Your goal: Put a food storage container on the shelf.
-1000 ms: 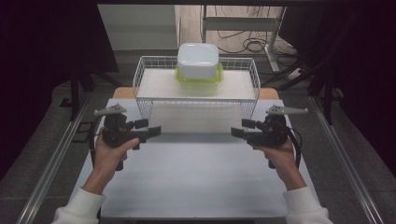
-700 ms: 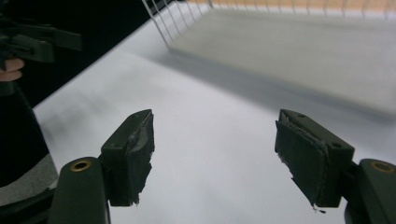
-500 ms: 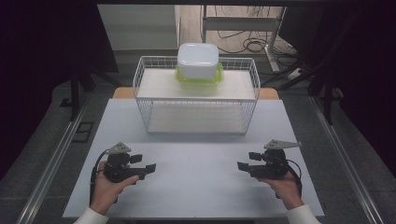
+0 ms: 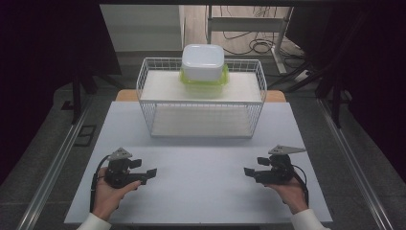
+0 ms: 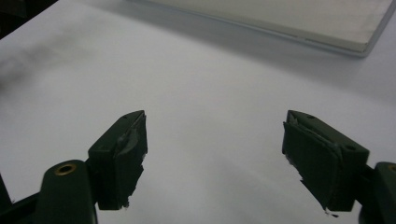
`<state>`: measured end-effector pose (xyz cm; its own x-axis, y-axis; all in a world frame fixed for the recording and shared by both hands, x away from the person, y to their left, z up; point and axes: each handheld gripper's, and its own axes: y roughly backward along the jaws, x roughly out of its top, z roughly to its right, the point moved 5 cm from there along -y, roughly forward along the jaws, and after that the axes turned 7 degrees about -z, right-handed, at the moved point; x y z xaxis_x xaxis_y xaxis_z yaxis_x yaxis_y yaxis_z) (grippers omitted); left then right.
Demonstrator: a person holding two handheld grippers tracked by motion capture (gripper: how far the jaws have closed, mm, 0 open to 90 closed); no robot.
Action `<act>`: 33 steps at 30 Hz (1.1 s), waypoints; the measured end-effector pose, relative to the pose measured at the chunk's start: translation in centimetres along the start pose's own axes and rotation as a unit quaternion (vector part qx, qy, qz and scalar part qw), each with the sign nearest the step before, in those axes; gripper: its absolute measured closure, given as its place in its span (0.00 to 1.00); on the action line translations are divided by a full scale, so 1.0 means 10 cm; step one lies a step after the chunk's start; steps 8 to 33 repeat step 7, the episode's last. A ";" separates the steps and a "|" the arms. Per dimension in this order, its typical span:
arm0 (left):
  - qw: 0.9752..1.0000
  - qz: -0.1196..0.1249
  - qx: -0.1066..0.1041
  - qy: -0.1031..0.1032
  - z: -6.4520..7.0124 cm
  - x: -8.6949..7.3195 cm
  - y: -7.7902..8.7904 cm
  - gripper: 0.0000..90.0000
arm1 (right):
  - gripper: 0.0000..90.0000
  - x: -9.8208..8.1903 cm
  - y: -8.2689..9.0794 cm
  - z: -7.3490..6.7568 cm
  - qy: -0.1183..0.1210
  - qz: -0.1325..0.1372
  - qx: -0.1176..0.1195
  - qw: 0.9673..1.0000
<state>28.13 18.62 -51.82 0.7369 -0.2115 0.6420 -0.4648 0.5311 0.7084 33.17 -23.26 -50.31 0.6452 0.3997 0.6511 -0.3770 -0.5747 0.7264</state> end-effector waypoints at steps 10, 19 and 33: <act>1.000 -0.002 0.004 0.001 -0.01 0.01 -0.01 0.24 | 0.20 0.02 0.03 0.00 0.004 0.017 -0.002 1.000; 1.000 -0.002 0.004 0.001 -0.01 0.01 -0.01 0.24 | 0.20 0.02 0.03 0.00 0.004 0.017 -0.002 1.000; 1.000 -0.002 0.004 0.001 -0.01 0.01 -0.01 0.24 | 0.20 0.02 0.03 0.00 0.004 0.017 -0.002 1.000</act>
